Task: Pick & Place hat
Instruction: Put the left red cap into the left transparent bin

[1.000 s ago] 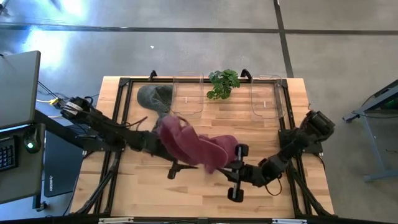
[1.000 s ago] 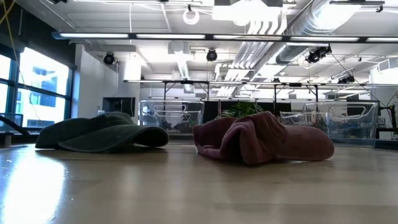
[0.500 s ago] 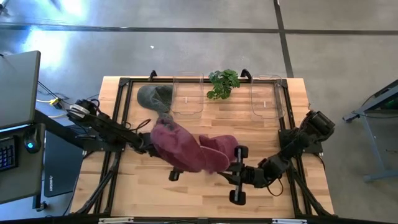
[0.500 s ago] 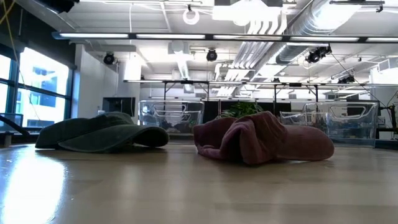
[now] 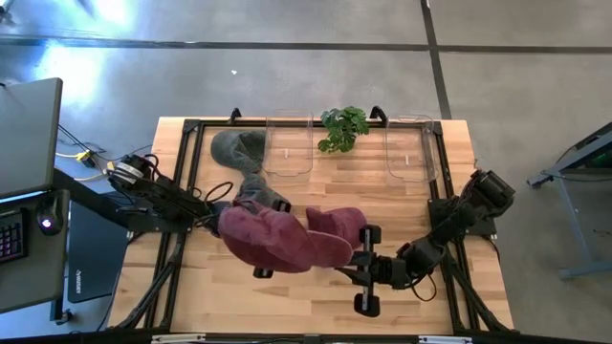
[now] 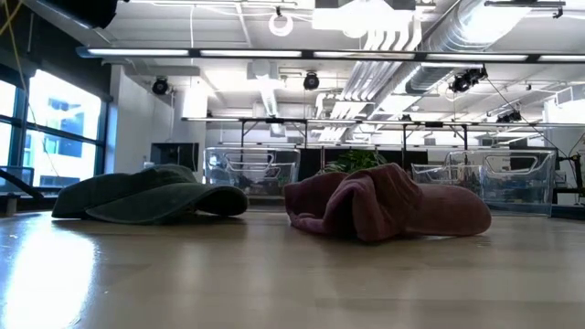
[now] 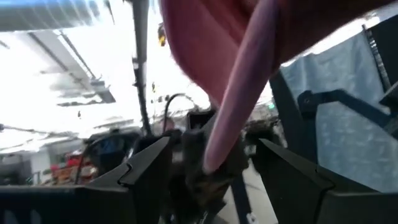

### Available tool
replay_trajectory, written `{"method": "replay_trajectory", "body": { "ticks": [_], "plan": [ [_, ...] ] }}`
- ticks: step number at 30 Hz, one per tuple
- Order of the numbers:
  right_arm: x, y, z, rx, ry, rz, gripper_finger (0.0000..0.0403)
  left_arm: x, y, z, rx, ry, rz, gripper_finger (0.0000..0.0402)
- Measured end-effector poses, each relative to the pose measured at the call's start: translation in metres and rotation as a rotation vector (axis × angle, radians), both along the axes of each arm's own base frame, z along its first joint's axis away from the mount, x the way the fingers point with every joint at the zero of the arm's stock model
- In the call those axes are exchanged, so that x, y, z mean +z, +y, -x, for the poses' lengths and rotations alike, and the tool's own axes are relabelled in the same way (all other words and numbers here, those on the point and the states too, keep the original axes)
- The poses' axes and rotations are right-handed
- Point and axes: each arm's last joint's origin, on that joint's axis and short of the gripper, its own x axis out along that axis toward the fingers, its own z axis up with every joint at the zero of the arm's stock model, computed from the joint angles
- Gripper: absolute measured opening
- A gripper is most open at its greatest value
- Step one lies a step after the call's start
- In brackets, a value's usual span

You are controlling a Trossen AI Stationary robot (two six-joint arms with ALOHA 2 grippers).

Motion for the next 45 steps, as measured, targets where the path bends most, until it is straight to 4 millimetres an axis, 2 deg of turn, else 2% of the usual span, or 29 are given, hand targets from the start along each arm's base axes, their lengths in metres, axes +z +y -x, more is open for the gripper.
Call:
{"method": "replay_trajectory", "body": {
  "ticks": [8, 13, 20, 22, 27, 30, 34, 38, 41, 45],
  "plan": [
    [-0.001, -0.007, -0.006, 0.012, 0.005, -0.023, 0.0006, 0.017, -0.009, -0.023, 0.007, 0.091, -0.026, 0.0216],
    [-0.001, -0.003, -0.004, 0.02, 0.01, -0.012, 0.0008, 0.015, -0.015, -0.024, 0.011, 0.094, -0.042, 0.0152],
    [-0.002, -0.002, -0.004, 0.018, 0.017, -0.016, 0.0008, 0.014, -0.017, -0.024, -0.03, 0.096, -0.071, 0.0024],
    [-0.002, -0.002, -0.004, 0.018, 0.021, -0.018, 0.0013, 0.013, -0.017, -0.024, -0.041, 0.103, -0.08, 0.001],
    [-0.005, -0.002, -0.005, -0.013, 0.063, -0.02, 0.0031, 0.015, -0.016, -0.021, -0.048, 0.203, -0.065, 0.0006],
    [-0.009, -0.001, -0.003, -0.139, 0.149, -0.093, 0.0045, 0.019, -0.012, -0.016, -0.002, 0.319, -0.037, 0.0004],
    [-0.016, -0.002, 0.004, -0.474, 0.342, -0.161, 0.0077, 0.027, 0.003, 0.0, 0.171, 0.55, -0.015, 0.0002],
    [-0.007, -0.008, 0.019, -0.764, 0.517, -0.296, 0.0118, 0.028, 0.027, 0.022, 0.329, 0.917, 0.024, 0.0001],
    [-0.007, -0.006, 0.026, -0.748, 0.527, -0.272, 0.0141, 0.027, 0.049, 0.035, 0.386, 1.142, 0.119, 0.0001],
    [-0.001, -0.002, 0.033, -0.738, 0.536, -0.282, 0.0157, 0.0, 0.068, 0.044, 0.375, 1.44, 0.183, 0.0001]
  ]
}}
